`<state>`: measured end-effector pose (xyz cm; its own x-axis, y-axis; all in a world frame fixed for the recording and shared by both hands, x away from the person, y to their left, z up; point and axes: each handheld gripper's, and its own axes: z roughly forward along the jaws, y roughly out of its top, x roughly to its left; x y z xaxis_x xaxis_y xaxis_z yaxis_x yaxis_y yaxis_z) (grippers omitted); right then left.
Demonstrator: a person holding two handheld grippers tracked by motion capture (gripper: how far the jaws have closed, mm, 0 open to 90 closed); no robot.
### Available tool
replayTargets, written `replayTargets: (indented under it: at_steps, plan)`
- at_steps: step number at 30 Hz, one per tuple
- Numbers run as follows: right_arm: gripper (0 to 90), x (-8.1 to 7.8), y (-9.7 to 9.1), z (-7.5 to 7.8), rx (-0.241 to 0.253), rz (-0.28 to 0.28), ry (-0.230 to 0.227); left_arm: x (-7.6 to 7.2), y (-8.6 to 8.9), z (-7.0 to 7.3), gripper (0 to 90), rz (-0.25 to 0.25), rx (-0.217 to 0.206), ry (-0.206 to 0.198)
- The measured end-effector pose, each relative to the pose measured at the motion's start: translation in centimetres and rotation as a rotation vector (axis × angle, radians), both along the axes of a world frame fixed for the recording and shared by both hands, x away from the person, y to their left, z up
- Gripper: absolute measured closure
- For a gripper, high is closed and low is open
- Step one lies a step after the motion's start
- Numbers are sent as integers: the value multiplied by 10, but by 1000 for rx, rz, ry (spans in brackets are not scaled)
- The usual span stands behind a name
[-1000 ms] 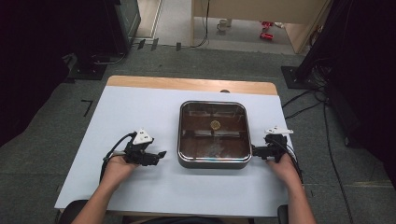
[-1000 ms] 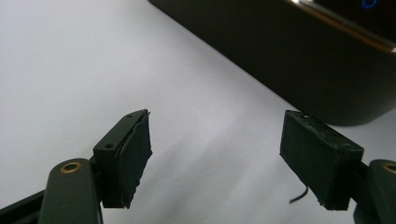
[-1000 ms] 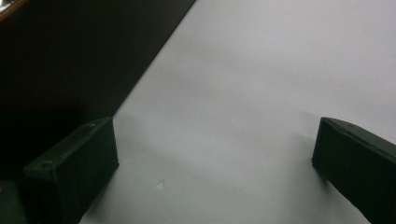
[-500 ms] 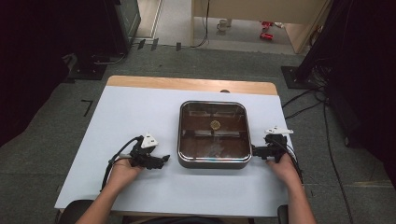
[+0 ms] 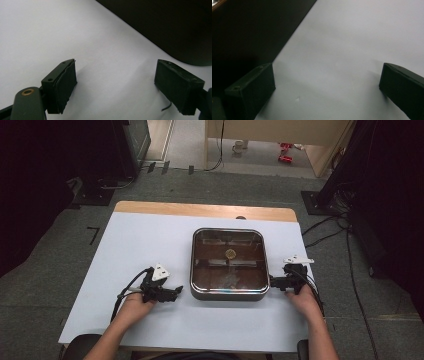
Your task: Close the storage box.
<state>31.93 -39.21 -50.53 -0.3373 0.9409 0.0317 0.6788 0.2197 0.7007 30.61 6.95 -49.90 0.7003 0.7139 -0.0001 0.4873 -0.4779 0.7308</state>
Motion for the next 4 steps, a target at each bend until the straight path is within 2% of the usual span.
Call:
replayTargets:
  at_steps: [4]
  plan:
    - [0, 0, 0, 0, 0, 0, 0, 0, 0, 0, 166, 3, 1, 1]
